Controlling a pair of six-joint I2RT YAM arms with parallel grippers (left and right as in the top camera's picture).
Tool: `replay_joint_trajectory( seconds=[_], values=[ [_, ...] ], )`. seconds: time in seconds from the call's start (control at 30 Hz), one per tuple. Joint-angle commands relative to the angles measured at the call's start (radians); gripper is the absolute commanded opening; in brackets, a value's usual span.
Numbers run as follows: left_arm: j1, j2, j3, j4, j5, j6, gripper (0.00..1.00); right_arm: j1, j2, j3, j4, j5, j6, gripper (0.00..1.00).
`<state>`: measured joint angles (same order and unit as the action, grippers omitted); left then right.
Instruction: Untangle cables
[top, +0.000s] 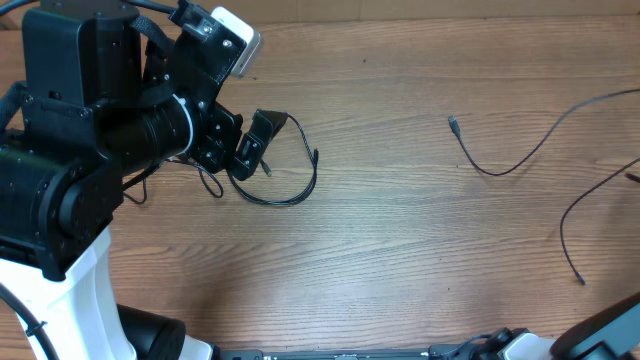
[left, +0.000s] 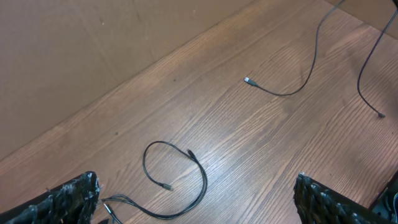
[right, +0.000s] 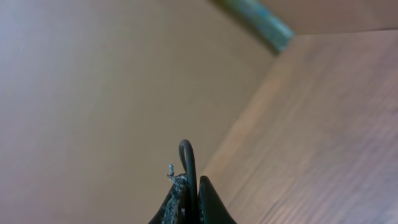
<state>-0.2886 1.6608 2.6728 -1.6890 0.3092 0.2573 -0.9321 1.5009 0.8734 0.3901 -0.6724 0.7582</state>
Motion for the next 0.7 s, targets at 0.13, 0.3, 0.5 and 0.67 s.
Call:
replay_joint_trajectory(
  seconds=[0.13,0.3,0.5,0.67],
  values=[
    [-0.004,0.002,0.005,0.0,-0.006,-0.018,1.0,-0.03,0.062,0.005,0.013,0.338,-0.003,0.04],
    [-0.004,0.002,0.005,0.0,-0.006,-0.018,0.99,-0.09,0.062,0.005,0.028,0.422,-0.003,0.04],
    [-0.004,0.002,0.005,0.0,-0.006,-0.018,1.0,-0.186,0.063,0.005,0.027,0.436,-0.004,0.04],
    [-0.004,0.002,0.005,0.0,-0.006,-0.018,0.99,-0.214,0.063,0.005,0.02,0.436,-0.005,0.04]
  ],
)
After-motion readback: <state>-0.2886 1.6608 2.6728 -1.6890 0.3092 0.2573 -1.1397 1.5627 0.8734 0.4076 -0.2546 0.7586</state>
